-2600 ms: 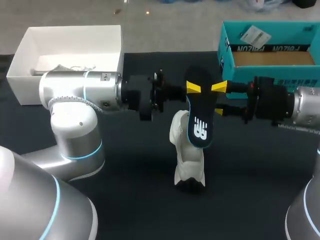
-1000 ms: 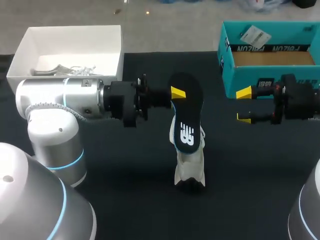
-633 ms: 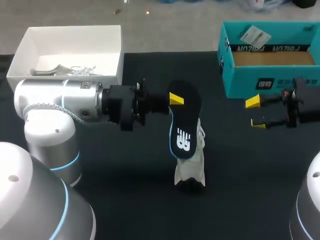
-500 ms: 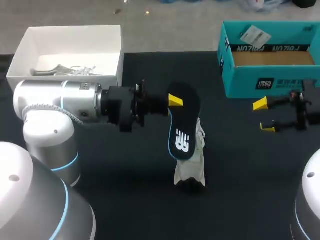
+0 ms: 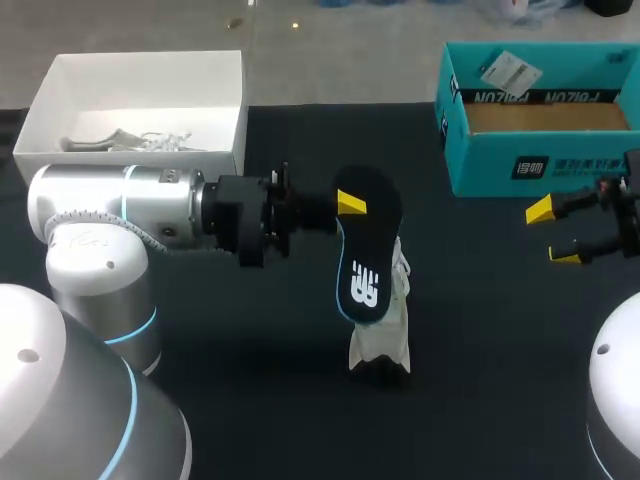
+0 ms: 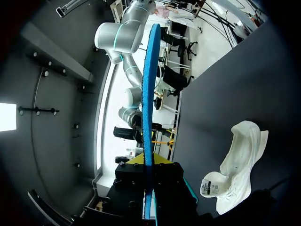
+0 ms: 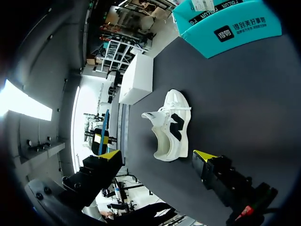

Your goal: Take the shoe out of the shoebox, open the shoe tongue, remove and reinsert the insole, then place the shoe into the shoebox

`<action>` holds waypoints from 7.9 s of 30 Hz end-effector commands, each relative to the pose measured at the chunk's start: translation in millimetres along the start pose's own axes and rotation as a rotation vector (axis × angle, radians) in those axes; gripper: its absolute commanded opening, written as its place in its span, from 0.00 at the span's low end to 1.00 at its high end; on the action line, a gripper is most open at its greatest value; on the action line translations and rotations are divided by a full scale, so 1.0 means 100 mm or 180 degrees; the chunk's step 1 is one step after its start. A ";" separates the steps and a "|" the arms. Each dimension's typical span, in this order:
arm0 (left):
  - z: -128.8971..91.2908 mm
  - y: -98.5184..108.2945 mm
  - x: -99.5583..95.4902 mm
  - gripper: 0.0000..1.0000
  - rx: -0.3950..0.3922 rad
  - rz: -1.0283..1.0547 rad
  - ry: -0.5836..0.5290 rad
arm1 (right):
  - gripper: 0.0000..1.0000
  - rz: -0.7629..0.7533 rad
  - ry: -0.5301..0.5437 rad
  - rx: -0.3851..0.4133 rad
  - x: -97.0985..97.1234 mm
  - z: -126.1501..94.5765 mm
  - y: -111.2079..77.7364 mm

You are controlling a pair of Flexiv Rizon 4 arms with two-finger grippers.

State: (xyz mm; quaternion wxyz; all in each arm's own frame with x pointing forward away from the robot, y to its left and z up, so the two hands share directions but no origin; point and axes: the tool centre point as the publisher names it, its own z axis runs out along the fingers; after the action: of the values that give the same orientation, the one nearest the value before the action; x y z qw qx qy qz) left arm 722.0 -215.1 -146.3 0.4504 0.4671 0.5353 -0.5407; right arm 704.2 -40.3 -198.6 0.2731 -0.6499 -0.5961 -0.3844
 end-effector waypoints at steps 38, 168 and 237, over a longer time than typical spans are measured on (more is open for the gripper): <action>-0.19 -0.58 0.17 0.00 0.0625 -0.3577 0.0250 | 1.00 0.0269 0.0077 -0.0169 -0.22 -0.38 -0.24; 0.79 0.01 1.30 0.00 0.0431 -0.2974 0.0711 | 1.00 0.0269 0.0077 -0.0169 -0.22 -0.38 -0.24; 0.29 -0.03 1.82 0.00 -0.0024 -0.3155 0.0290 | 1.00 0.0269 0.0077 -0.0169 -0.22 -0.38 -0.24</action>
State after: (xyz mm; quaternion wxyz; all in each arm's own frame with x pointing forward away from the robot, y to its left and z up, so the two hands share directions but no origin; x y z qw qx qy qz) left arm 689.1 -241.8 -324.4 0.1163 0.1782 0.7143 -0.6667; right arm 676.1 -80.2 -197.8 0.2803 -0.6757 -0.5546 -0.3966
